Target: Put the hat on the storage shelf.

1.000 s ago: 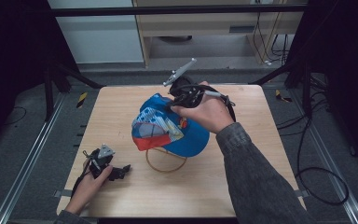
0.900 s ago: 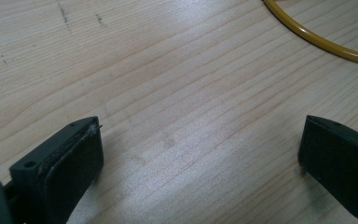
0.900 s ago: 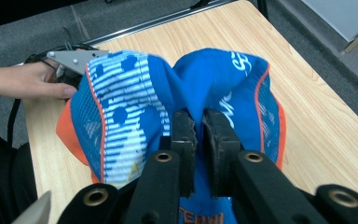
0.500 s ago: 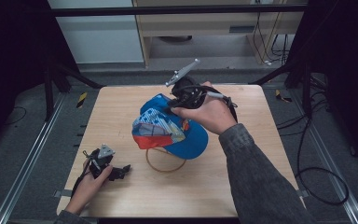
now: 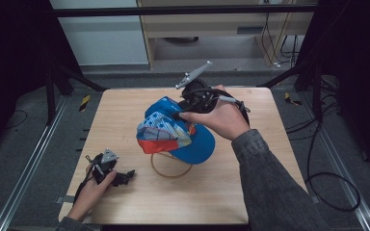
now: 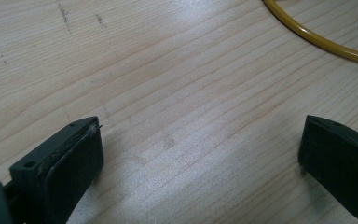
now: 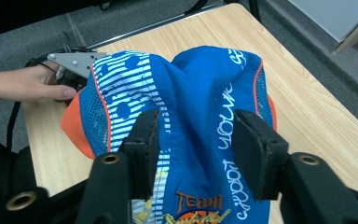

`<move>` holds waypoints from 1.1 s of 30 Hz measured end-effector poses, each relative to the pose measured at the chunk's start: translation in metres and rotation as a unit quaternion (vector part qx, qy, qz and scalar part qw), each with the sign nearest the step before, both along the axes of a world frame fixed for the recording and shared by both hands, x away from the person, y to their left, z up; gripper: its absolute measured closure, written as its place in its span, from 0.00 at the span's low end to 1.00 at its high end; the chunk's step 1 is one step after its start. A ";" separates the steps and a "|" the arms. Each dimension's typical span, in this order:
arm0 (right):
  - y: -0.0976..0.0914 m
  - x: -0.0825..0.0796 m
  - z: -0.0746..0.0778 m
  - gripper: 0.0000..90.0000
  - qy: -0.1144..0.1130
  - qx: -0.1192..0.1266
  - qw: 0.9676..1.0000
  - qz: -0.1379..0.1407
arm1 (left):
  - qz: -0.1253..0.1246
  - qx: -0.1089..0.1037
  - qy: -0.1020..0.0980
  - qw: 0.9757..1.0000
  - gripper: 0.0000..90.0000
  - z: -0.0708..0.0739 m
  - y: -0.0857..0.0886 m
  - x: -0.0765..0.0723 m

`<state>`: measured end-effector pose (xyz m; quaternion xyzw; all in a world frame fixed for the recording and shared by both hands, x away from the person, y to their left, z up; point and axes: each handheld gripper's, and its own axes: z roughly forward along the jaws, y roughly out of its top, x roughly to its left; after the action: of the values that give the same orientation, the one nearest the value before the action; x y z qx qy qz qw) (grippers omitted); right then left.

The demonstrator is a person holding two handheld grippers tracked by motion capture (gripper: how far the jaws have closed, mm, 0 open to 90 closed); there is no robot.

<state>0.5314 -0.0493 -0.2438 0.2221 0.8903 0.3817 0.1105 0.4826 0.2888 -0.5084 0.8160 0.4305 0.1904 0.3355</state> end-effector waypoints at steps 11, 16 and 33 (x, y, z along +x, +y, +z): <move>-0.008 -0.005 -0.001 0.37 -0.021 0.005 1.000 -0.014 | 0.001 -0.001 0.000 1.000 0.00 0.000 0.000 0.000; -0.014 -0.007 -0.001 0.29 -0.027 0.008 0.999 -0.023 | 0.000 0.000 0.000 1.000 0.00 0.000 0.000 0.000; -0.026 -0.009 -0.003 0.08 -0.054 0.026 0.997 -0.045 | 0.000 0.000 0.000 1.000 0.00 0.000 0.000 0.000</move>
<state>0.5221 -0.0751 -0.2466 0.2434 0.8619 0.4111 0.1697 0.4825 0.2888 -0.5086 0.8161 0.4302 0.1901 0.3358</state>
